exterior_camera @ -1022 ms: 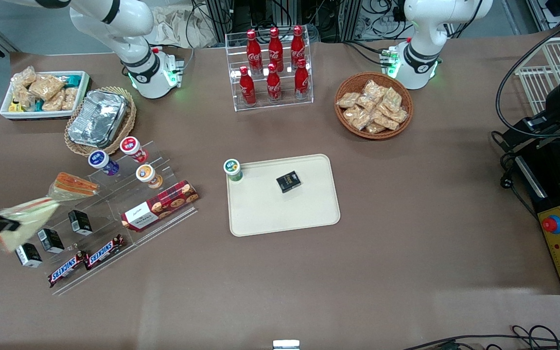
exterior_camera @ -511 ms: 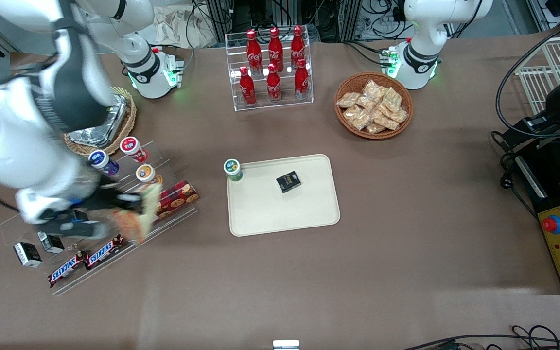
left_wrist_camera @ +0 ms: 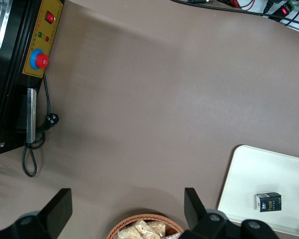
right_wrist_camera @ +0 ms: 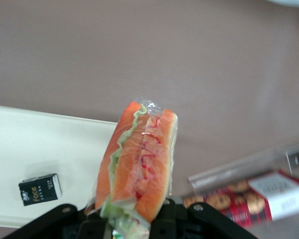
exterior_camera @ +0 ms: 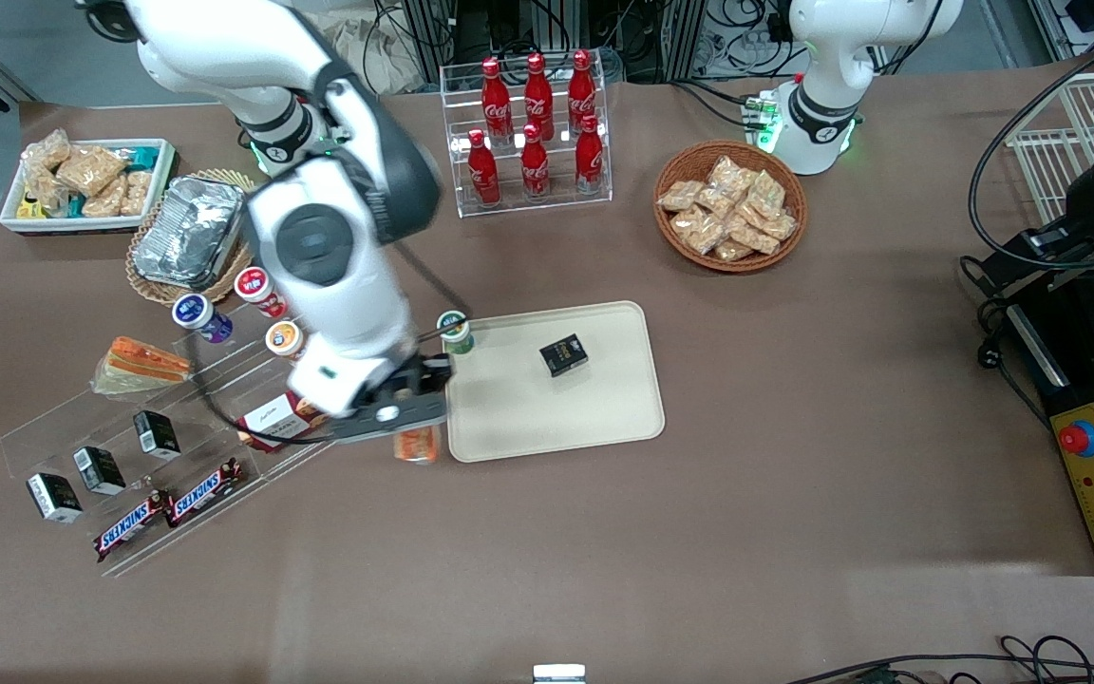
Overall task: Place sandwich on tray
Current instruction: 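Carry the held sandwich over the white tray with the right gripper, then lower the sandwich onto the tray beside the black box and open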
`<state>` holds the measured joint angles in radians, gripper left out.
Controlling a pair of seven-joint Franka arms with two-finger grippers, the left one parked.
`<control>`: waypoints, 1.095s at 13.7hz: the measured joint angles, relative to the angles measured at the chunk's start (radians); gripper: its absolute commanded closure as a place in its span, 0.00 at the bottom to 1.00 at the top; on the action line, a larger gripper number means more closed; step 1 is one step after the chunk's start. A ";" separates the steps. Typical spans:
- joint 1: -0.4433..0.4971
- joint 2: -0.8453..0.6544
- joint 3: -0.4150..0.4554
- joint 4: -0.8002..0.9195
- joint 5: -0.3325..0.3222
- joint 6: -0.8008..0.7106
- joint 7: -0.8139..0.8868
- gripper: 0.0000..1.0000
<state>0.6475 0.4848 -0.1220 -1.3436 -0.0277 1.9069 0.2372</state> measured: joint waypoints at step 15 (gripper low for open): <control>0.058 0.204 0.086 -0.069 0.026 0.300 -0.407 0.63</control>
<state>0.7055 0.6888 -0.0359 -1.4126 -0.0014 2.2066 -0.1700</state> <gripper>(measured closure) 0.626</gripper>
